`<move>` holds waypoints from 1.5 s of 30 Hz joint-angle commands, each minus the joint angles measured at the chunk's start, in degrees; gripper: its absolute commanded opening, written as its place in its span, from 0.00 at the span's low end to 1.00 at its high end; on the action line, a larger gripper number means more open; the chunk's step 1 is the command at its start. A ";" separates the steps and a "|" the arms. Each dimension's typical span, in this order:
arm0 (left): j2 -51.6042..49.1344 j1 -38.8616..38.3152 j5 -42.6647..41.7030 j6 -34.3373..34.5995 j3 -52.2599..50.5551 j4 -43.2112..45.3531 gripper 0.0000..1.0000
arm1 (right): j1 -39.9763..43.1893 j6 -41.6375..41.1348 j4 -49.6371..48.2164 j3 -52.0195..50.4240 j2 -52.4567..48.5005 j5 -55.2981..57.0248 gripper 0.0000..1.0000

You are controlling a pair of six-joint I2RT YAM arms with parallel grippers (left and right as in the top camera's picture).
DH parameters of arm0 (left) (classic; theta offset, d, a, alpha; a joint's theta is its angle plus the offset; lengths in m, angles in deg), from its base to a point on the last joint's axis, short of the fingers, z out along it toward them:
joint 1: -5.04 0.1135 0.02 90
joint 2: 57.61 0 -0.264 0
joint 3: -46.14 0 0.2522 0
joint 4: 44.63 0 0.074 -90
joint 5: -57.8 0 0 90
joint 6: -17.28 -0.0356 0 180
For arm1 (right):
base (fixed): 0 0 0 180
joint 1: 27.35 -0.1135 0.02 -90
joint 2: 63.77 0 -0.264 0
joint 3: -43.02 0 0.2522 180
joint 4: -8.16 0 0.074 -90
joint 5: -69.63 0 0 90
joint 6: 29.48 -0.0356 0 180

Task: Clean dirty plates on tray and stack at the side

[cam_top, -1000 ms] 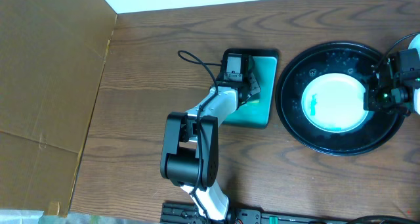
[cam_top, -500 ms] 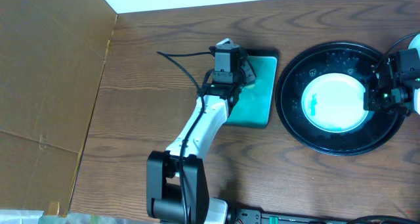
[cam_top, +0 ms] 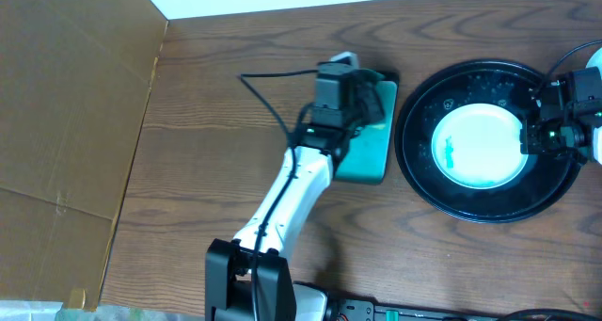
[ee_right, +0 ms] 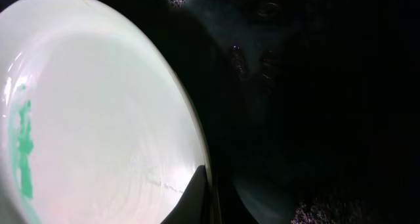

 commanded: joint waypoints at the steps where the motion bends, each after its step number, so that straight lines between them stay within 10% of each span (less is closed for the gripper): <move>1: -1.97 -6.23 -1.95 6.49 0.13 0.17 0.07 | -0.72 -3.02 -0.35 0.59 -0.09 -0.04 0.01; 17: -25.29 -23.23 0.61 18.97 0.13 20.59 0.07 | -0.72 -7.89 -0.39 0.59 -0.09 -0.02 0.01; 26: -24.59 -20.31 23.76 -0.17 0.17 14.19 0.07 | -0.72 -7.85 -0.02 0.59 -0.09 -0.02 0.01; 45: -23.63 -21.94 -2.99 14.25 0.20 20.44 0.07 | -0.72 -7.82 0.90 0.59 -0.09 0.00 0.01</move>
